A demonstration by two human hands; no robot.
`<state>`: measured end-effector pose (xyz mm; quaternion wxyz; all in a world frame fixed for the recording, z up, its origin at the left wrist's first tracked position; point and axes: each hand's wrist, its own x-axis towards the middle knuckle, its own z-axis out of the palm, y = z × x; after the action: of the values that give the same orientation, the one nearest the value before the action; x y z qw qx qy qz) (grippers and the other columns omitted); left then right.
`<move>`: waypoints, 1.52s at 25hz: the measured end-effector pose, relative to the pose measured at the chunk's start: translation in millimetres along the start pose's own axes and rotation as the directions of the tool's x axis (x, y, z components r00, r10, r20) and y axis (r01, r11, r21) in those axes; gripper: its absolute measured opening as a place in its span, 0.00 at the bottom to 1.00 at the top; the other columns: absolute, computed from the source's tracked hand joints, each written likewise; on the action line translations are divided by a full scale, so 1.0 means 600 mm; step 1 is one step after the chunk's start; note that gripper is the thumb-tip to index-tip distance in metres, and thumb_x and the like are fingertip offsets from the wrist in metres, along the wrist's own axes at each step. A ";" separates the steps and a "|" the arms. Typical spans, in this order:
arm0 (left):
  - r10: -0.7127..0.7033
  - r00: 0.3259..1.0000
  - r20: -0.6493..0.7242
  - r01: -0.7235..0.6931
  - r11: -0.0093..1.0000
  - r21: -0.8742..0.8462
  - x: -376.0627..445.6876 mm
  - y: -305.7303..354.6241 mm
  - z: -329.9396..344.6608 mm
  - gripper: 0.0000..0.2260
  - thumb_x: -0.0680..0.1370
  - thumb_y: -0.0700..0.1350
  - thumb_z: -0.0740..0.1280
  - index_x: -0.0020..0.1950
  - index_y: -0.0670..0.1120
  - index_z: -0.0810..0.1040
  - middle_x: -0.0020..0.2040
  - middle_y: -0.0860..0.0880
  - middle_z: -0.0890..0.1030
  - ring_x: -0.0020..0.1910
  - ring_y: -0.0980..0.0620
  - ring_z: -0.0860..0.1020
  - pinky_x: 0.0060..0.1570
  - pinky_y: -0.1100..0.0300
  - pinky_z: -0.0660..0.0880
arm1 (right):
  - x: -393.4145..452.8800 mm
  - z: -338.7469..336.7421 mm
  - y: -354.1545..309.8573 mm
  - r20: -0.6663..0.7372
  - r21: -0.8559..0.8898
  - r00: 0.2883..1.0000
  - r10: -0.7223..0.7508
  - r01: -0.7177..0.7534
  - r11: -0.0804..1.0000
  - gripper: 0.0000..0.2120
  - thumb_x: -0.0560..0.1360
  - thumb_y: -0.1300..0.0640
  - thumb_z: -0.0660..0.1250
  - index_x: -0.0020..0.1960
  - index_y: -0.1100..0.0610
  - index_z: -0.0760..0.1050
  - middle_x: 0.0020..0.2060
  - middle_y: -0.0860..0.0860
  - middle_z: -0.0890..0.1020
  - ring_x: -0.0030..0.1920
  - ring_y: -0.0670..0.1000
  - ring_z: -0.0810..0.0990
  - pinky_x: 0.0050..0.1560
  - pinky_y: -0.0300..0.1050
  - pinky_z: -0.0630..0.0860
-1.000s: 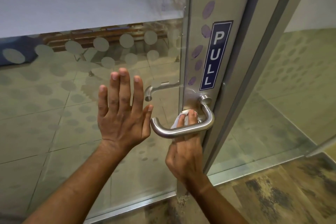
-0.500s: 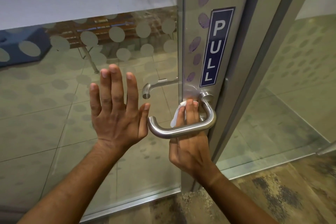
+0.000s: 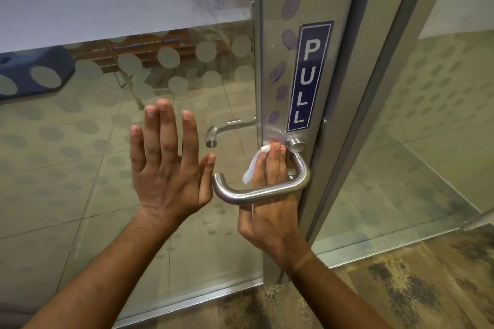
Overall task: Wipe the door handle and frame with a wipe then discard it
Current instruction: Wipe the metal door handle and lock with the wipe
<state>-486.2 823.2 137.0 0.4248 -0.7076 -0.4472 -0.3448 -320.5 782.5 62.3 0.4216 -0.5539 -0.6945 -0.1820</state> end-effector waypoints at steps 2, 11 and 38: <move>-0.002 1.000 0.011 0.002 1.000 -0.002 0.001 -0.001 -0.001 0.37 0.80 0.57 0.54 0.81 0.43 0.40 0.80 0.46 0.33 0.79 0.46 0.36 0.78 0.49 0.38 | 0.001 0.002 -0.006 -0.003 -0.012 1.000 0.021 -0.021 1.000 0.33 0.74 0.58 0.59 0.75 0.70 0.53 0.75 0.67 0.56 0.78 0.63 0.49 0.77 0.59 0.49; -0.010 0.999 0.032 0.010 1.000 -0.007 0.002 -0.001 -0.002 0.36 0.80 0.57 0.53 0.81 0.43 0.39 0.79 0.46 0.32 0.79 0.47 0.35 0.77 0.49 0.37 | -0.013 0.009 -0.010 0.019 -0.030 0.996 0.083 -0.082 0.996 0.30 0.77 0.58 0.57 0.75 0.69 0.57 0.75 0.67 0.59 0.78 0.63 0.53 0.78 0.57 0.51; -0.006 0.999 0.047 0.006 1.000 0.013 0.003 0.003 -0.006 0.37 0.79 0.56 0.55 0.80 0.42 0.39 0.79 0.43 0.33 0.79 0.46 0.35 0.77 0.50 0.36 | 0.033 -0.178 0.051 -0.251 0.261 0.961 0.116 -0.049 0.964 0.11 0.72 0.69 0.69 0.54 0.63 0.81 0.51 0.52 0.82 0.51 0.47 0.80 0.57 0.33 0.74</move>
<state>-484.7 819.9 139.5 0.4177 -0.7114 -0.4613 -0.3266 -251.9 727.5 133.1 0.5846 -0.4953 -0.6256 -0.1467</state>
